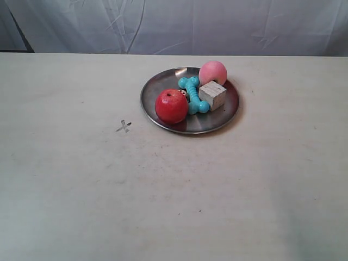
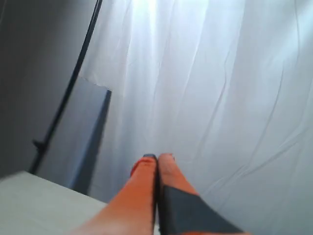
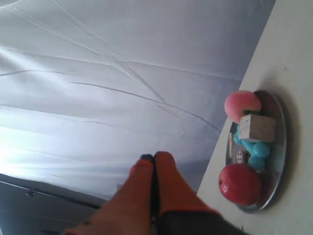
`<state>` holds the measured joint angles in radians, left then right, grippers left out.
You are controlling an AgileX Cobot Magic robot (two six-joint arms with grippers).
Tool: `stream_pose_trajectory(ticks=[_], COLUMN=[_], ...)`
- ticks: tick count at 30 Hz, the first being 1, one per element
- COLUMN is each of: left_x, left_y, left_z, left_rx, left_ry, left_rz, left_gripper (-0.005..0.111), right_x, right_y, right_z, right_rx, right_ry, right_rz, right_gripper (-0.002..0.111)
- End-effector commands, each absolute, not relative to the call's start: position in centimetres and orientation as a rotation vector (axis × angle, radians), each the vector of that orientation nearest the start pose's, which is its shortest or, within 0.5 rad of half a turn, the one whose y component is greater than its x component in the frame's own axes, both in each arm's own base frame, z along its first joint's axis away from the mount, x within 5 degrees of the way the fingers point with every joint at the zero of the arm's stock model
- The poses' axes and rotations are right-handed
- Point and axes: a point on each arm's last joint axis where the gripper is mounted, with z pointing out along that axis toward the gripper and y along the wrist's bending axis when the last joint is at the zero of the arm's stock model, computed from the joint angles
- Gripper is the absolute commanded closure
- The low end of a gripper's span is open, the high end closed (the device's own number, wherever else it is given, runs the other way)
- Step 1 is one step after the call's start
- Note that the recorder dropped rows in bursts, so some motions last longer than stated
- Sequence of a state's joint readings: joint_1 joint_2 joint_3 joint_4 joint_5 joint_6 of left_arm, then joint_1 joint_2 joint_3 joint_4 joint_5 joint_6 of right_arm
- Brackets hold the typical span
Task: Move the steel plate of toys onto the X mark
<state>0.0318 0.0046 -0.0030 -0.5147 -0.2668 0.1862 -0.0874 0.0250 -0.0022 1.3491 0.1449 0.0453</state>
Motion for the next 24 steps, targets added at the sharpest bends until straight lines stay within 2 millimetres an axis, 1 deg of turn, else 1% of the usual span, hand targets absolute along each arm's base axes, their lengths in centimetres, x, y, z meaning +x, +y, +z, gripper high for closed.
stream_pose_trajectory(ticks=[1,3,5,7,8,10,11,13,14,15,17,18,19,20,21,22,23,24], left_x=[5.0,5.0,5.0,5.0,4.9,4.8,4.8,4.7,4.6,4.4,4.1,4.1,4.1,4.7,5.2,6.0,7.3,9.1], left_y=[1.5,1.4,1.2,0.8,0.7,0.2,0.1,0.0,0.1,0.2,0.3,0.3,0.1,-0.3,-0.6,-0.9,-1.1,-1.4], left_z=[23.6,23.5,23.9,24.4,24.7,25.0,25.1,25.5,25.8,26.4,28.2,29.5,31.0,34.0,36.6,39.0,41.1,42.9], left_rx=[-0.55,-0.591,-0.594,-0.536,-0.487,-0.371,-0.34,-0.316,-0.315,-0.311,-0.286,-0.254,-0.217,-0.136,-0.068,-0.027,-0.006,0.025], left_ry=[1.108,1.121,1.138,1.16,1.166,1.2,1.213,1.189,1.157,1.104,1.021,0.991,0.976,0.966,0.95,0.943,0.962,1.013], left_rz=[-0.47,-0.541,-0.589,-0.592,-0.573,-0.528,-0.524,-0.535,-0.54,-0.542,-0.52,-0.495,-0.468,-0.406,-0.353,-0.32,-0.298,-0.25], left_gripper=[0.107,0.107,0.107,0.107,0.107,0.107,0.107,0.107,0.107,0.107,0.107,0.107,0.107,0.107,0.107,0.107,0.107,0.107], right_x=[5.7,5.6,5.5,5.5,5.4,5.1,4.9,4.5,4.1,3.8,2.9,2.6,2.5,3.0,3.8,5.5,7.0,9.6], right_y=[1.5,2.0,2.2,2.5,2.6,3.0,3.2,3.2,3.0,2.8,2.2,1.9,1.7,1.1,0.7,0.3,0.3,0.6], right_z=[21.0,21.4,21.5,21.6,21.9,23.1,23.8,25.9,27.1,28.5,31.0,32.1,32.8,34.2,34.8,35.4,35.9,36.2], right_rx=[1.04,1.009,0.992,0.993,1.016,1.068,1.004,0.931,0.874,0.799,0.591,0.495,0.442,0.374,0.378,0.387,0.345,0.256], right_ry=[1.313,1.343,1.364,1.366,1.342,1.236,1.252,1.213,1.188,1.16,1.125,1.114,1.113,1.129,1.154,1.211,1.272,1.379], right_rz=[1.243,1.291,1.315,1.361,1.425,1.633,1.631,1.618,1.578,1.488,1.196,1.023,0.907,0.685,0.607,0.541,0.488,0.423], right_gripper=[0.108,0.108,0.108,0.108,0.108,0.108,0.108,0.108,0.108,0.108,0.108,0.108,0.108,0.108,0.108,0.108,0.108,0.108])
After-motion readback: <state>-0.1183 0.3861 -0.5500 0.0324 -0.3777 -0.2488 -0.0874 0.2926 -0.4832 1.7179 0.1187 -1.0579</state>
